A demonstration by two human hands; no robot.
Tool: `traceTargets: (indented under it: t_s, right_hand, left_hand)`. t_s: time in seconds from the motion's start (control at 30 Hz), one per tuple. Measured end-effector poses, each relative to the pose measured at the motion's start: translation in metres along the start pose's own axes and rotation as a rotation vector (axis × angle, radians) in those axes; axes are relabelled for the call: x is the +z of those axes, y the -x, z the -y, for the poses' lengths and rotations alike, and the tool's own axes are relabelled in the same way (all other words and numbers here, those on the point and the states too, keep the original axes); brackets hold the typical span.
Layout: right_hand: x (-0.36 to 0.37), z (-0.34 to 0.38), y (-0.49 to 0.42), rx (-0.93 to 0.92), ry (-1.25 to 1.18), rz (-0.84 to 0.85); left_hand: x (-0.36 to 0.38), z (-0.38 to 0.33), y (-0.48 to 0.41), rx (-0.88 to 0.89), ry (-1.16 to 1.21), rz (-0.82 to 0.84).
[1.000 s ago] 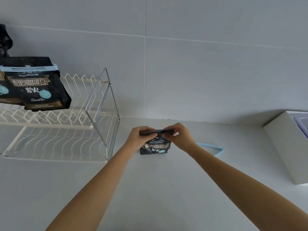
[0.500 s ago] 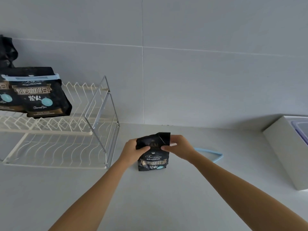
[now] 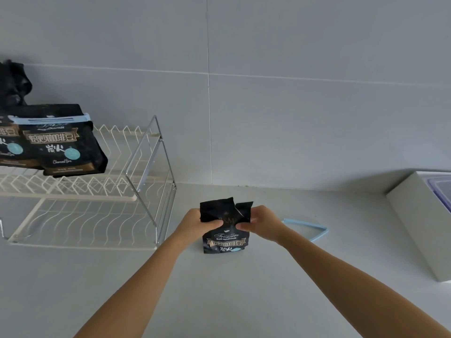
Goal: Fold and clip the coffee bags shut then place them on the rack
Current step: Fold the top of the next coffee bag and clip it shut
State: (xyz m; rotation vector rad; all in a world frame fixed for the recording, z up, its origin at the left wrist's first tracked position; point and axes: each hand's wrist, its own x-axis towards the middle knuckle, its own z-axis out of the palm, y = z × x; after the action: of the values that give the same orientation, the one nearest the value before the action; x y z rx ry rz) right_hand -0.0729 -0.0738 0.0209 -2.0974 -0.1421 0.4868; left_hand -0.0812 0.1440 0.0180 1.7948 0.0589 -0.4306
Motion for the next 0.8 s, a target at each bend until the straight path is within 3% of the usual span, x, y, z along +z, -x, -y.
traceTargets:
  t_s: [0.1, 0.3, 0.57, 0.8]
  right_hand:
    - [-0.005, 0.001, 0.001, -0.005, -0.05, 0.011]
    - [0.001, -0.01, 0.015, 0.036, -0.079, 0.023]
    - [-0.002, -0.002, 0.024, -0.025, -0.134, -0.043]
    - [-0.004, -0.003, 0.025, -0.026, -0.048, 0.001]
  left_hand:
    - [-0.003, 0.0, 0.003, -0.045, 0.168, 0.099]
    - [0.007, 0.002, 0.002, -0.098, -0.028, 0.043]
    - [0.005, -0.004, 0.007, -0.066, -0.124, 0.15]
    - [0.015, 0.011, 0.017, -0.044, 0.01, 0.093]
